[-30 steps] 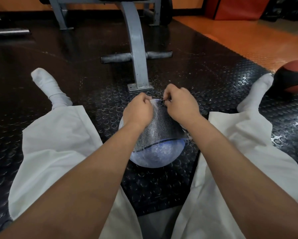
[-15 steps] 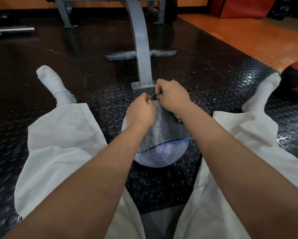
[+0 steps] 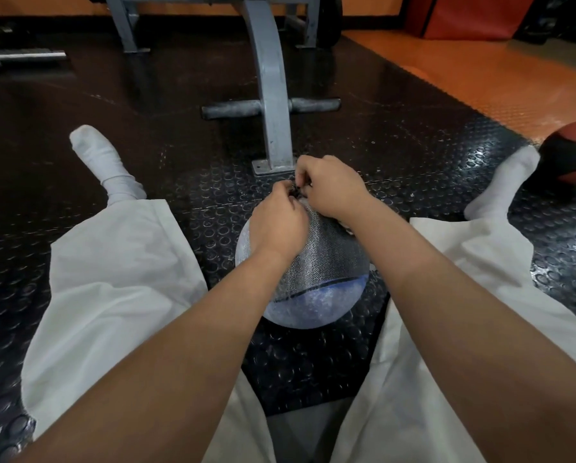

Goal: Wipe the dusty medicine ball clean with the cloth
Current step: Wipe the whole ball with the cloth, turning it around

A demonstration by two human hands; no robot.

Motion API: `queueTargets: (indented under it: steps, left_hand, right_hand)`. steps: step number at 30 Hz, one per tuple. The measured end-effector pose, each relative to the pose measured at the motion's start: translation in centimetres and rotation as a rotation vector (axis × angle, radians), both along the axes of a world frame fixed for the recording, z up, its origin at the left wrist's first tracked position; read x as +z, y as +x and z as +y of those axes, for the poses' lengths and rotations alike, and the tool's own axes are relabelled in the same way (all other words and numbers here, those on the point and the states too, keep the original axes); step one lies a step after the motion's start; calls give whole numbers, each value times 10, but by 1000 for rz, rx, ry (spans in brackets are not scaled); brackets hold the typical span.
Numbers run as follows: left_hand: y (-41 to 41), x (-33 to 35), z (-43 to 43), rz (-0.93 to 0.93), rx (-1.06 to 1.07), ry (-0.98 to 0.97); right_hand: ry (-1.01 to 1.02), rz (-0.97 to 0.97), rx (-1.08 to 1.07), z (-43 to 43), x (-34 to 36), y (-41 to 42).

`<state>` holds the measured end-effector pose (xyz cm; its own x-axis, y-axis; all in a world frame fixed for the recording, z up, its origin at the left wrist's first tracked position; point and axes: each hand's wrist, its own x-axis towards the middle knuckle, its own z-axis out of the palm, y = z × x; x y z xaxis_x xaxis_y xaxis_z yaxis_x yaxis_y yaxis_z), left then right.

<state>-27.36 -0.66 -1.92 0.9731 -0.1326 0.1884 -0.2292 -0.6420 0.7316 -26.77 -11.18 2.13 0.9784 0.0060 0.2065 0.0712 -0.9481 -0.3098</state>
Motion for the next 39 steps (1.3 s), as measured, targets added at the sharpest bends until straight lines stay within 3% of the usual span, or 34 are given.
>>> queueTargets:
  steps: [6,12,18,29,35,39]
  left_hand:
    - [5,0,3,70,6,-42]
    - [-4,0,0,17,-50,-26]
    - [-6,4,-5,-14,-27,56]
    - [7,1,-11,57,-103,28]
    - [6,3,-10,42,-36,47]
    - [20,1,-5,103,-15,-9]
  right_hand:
    - [64,-78,-63,-13,-7,-28]
    - [-110,-126,-71,-10,-3,-30]
    - [15,22,-62,-3,-1,0]
    - [80,-43,-183,-33,-11,-30]
    - [144,-2,-194,-17,-10,4]
    - [186,-88,-177,-10,-14,-17]
